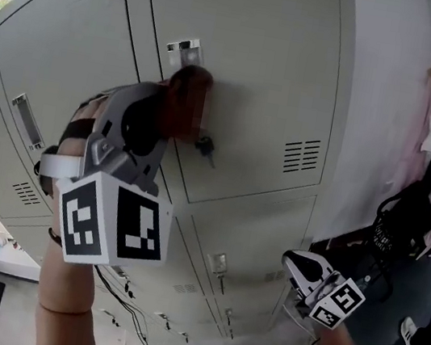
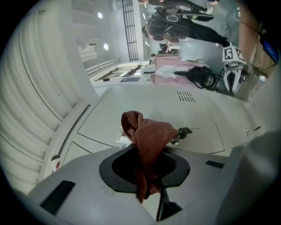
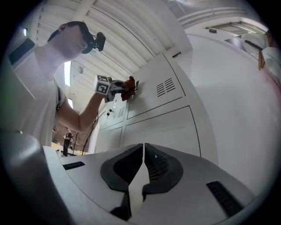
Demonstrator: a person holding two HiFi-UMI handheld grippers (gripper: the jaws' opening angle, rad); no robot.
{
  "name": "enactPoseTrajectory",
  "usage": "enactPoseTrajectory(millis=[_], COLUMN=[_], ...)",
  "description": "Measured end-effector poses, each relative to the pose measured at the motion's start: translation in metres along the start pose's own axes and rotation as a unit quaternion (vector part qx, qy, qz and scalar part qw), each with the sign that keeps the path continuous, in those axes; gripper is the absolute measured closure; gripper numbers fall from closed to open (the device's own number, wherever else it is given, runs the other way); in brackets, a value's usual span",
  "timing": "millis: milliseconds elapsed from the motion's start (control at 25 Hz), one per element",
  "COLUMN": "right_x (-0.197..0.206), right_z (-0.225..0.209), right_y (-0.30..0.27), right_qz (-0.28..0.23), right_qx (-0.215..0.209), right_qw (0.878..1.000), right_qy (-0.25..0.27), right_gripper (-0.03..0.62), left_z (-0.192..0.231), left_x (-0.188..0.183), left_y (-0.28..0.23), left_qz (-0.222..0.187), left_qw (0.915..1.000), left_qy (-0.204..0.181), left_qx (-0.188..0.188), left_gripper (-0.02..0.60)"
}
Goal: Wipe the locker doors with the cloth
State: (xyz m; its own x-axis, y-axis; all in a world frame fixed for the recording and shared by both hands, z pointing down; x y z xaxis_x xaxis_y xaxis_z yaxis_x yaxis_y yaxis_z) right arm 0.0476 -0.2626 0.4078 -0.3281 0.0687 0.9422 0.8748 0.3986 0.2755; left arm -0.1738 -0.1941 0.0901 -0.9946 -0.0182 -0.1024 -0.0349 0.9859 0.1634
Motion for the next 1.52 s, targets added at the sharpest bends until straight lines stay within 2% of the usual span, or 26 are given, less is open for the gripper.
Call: enactPoseTrajectory(millis=[120,240,320,400,520,640,680,720,800,880,1000,1080,1200,1360,1440,1520], right_x=[0.005,0.007,0.002,-0.005,-0.012,-0.015,-0.016,-0.017,-0.018,-0.019,-0.021,-0.021,-0.022,-0.021,-0.017,-0.015], right_z=[0.004,0.004,0.004,0.007,0.01,0.013,0.013,0.013,0.014,0.016,0.012,0.007,0.005,0.007,0.013,0.019], right_y=[-0.006,-0.005,-0.007,-0.006,-0.003,0.003,0.005,0.006,0.009,0.013,0.02,0.023,0.023,0.004,-0.011,-0.024], right_qz=[0.005,0.007,0.0,-0.007,-0.014,-0.017,-0.017,-0.017,-0.02,-0.026,-0.029,-0.028,-0.026,-0.015,-0.004,0.004], right_qx=[-0.008,-0.005,-0.005,-0.008,-0.008,-0.003,-0.001,0.001,0.006,0.011,0.021,0.026,0.024,0.001,-0.02,-0.039], right_qw=[1.0,1.0,1.0,1.0,1.0,1.0,1.0,1.0,1.0,0.999,0.999,0.999,0.999,1.0,1.0,0.999], right_qy=[-0.001,-0.003,-0.001,0.005,0.014,0.016,0.016,0.016,0.019,0.021,0.02,0.019,0.018,0.023,0.022,0.024], right_gripper=[0.571,0.571,0.571,0.571,0.571,0.571,0.571,0.571,0.571,0.571,0.571,0.571,0.571,0.571,0.571,0.571], left_z=[-0.008,0.016,0.035,0.043,0.039,0.039,0.035,0.028,0.017,0.026,0.057,0.076,0.086,0.085,0.081,0.079], left_x=[0.008,0.009,0.002,-0.017,-0.064,-0.117,-0.134,-0.151,-0.179,-0.19,-0.17,-0.143,-0.093,-0.027,0.0,0.011], left_y=[0.011,0.002,-0.016,-0.031,-0.052,-0.073,-0.08,-0.088,-0.101,-0.107,-0.108,-0.1,-0.078,-0.042,-0.026,-0.021], left_qz=[0.003,0.005,0.014,0.01,-0.031,-0.062,-0.073,-0.086,-0.109,-0.124,-0.128,-0.108,-0.053,-0.002,0.028,0.04], left_qw=[0.9987,0.9918,0.989,0.9883,0.9891,0.9773,0.9752,0.9749,0.9738,0.9762,0.9826,0.9863,0.9911,0.9947,0.9934,0.9903], left_qy=[0.003,0.005,-0.013,-0.045,-0.093,-0.155,-0.169,-0.181,-0.193,-0.169,-0.099,-0.066,-0.054,-0.024,-0.015,-0.015], left_qx=[-0.05,-0.127,-0.147,-0.145,-0.11,-0.131,-0.122,-0.098,-0.051,-0.054,-0.092,-0.106,-0.109,-0.1,-0.111,-0.132], left_gripper=[0.499,0.499,0.499,0.499,0.499,0.499,0.499,0.499,0.499,0.499,0.499,0.499,0.499,0.499,0.499,0.499])
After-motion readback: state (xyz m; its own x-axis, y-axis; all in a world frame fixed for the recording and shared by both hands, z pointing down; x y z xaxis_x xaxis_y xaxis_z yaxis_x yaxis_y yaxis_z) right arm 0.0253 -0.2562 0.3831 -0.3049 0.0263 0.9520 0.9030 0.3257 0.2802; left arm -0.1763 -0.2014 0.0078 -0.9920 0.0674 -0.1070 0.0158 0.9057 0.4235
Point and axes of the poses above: the fingertips, and each gripper's own axes: y backward along the fingers, z to its left, x out of its underside, the point moved 6 cm from there along y, backward along the fingers, and after that the axes turned 13 degrees about -y, right-handed, at the moved point
